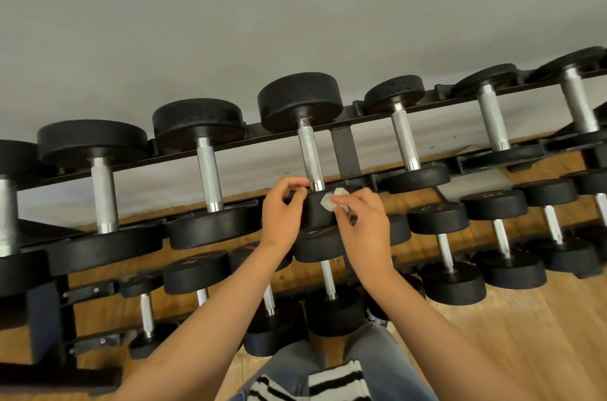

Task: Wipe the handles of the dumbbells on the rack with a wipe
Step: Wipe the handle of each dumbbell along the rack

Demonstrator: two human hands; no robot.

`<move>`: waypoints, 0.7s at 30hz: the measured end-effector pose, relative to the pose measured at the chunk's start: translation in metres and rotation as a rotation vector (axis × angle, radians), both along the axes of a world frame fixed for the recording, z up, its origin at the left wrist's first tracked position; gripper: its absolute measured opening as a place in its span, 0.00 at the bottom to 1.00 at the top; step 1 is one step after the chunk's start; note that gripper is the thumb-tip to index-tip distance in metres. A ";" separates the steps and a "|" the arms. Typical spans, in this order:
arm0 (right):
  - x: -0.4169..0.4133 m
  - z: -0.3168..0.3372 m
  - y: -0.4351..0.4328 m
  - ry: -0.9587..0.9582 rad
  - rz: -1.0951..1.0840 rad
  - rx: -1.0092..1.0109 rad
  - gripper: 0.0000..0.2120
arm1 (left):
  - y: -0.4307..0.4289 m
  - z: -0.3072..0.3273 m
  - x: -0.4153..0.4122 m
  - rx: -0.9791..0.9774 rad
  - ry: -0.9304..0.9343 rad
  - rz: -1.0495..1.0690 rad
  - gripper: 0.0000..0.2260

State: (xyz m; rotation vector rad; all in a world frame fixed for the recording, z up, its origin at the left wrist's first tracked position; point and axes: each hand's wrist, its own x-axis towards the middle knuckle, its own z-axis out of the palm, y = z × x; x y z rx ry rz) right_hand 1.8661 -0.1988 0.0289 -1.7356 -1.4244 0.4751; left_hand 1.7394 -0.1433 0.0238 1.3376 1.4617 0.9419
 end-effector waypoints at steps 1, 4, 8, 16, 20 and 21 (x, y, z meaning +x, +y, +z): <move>-0.001 0.003 0.006 0.000 -0.003 -0.007 0.10 | -0.005 0.002 -0.004 0.059 0.044 -0.011 0.09; -0.006 0.006 0.010 -0.003 -0.015 -0.021 0.10 | -0.019 0.006 -0.013 0.261 0.144 -0.064 0.11; -0.020 0.002 -0.004 0.062 0.053 -0.003 0.10 | -0.031 0.012 -0.019 0.325 0.145 -0.203 0.14; -0.006 0.007 -0.011 0.375 0.149 -0.074 0.18 | -0.023 0.011 -0.020 0.293 0.248 -0.428 0.21; 0.011 0.012 -0.008 0.447 0.189 -0.108 0.24 | -0.026 0.011 -0.015 0.334 0.273 -0.389 0.18; 0.014 0.013 -0.006 0.432 0.203 -0.113 0.25 | -0.026 0.010 -0.013 0.343 0.281 -0.374 0.18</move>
